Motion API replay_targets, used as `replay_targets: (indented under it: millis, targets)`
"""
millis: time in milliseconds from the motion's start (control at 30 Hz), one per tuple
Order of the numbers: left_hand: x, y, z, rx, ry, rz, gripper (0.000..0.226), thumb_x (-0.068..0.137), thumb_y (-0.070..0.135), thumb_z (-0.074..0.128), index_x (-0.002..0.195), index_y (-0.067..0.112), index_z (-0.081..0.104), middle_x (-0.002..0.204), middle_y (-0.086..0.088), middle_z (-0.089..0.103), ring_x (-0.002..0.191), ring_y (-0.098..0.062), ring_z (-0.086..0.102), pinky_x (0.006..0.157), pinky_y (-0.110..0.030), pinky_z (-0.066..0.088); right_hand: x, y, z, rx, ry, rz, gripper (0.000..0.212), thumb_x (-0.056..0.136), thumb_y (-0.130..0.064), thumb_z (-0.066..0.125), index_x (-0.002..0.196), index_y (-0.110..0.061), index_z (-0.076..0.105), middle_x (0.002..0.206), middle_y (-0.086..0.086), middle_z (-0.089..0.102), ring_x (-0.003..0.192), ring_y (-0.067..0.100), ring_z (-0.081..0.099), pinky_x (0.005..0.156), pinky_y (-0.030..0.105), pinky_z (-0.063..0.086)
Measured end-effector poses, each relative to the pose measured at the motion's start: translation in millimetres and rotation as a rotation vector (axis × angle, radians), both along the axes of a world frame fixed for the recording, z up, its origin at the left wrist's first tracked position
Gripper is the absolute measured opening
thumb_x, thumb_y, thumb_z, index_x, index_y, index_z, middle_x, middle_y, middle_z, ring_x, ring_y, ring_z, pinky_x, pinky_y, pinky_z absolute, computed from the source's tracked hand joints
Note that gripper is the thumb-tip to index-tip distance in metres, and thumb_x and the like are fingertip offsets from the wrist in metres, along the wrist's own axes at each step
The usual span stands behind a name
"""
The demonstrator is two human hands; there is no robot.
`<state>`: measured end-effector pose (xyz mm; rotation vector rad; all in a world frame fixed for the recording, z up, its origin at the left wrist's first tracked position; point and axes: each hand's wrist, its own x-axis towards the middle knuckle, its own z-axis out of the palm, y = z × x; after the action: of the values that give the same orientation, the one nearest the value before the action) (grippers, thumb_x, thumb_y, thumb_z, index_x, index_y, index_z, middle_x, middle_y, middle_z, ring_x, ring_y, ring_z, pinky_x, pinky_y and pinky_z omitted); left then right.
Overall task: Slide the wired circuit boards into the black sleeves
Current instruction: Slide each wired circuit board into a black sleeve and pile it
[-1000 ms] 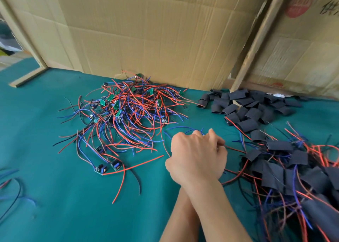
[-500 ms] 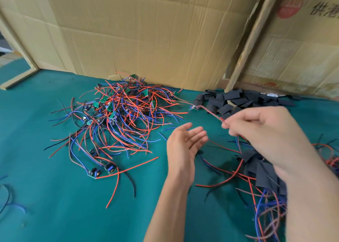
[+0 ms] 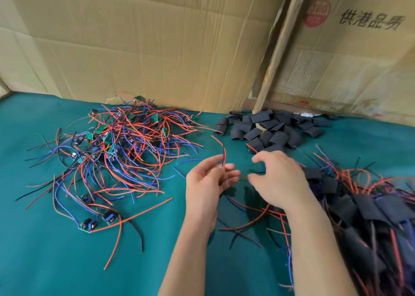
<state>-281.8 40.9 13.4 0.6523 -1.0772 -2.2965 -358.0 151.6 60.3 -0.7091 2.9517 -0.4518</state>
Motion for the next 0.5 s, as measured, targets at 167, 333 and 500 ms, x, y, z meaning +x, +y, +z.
replay_targets:
  millis: [167,333,500]
  targets:
    - [0,2,0,-0.029,0.009,-0.022,0.024,0.098,-0.010,0.045,0.109,-0.002,0.065,0.077,-0.012,0.072,0.066,-0.022,0.072,0.065,-0.025,0.061,-5,1,-17,0.179,0.018,-0.147,0.046,0.089,-0.046,0.063,0.132,-0.028,0.058,0.146,0.010,0.050,0.139,0.037,0.043,0.122,0.052,0.020]
    - [0,1,0,-0.036,-0.003,-0.032,0.023,0.097,-0.009,0.046,0.110,-0.004,0.064,0.078,-0.013,0.072,0.068,-0.023,0.072,0.066,-0.026,0.061,-6,0,-16,0.192,-0.022,-0.166,0.047,0.092,-0.045,0.059,0.136,-0.028,0.055,0.157,0.008,0.041,0.144,0.043,0.035,0.125,0.056,0.011]
    - [0,1,-1,-0.035,-0.009,-0.027,0.024,0.097,-0.010,0.045,0.111,-0.005,0.064,0.081,-0.016,0.071,0.068,-0.023,0.072,0.065,-0.025,0.060,-5,2,-13,0.109,-0.032,-0.129,0.034,0.092,-0.041,0.060,0.124,-0.027,0.060,0.133,0.000,0.063,0.130,0.031,0.053,0.125,0.055,0.012]
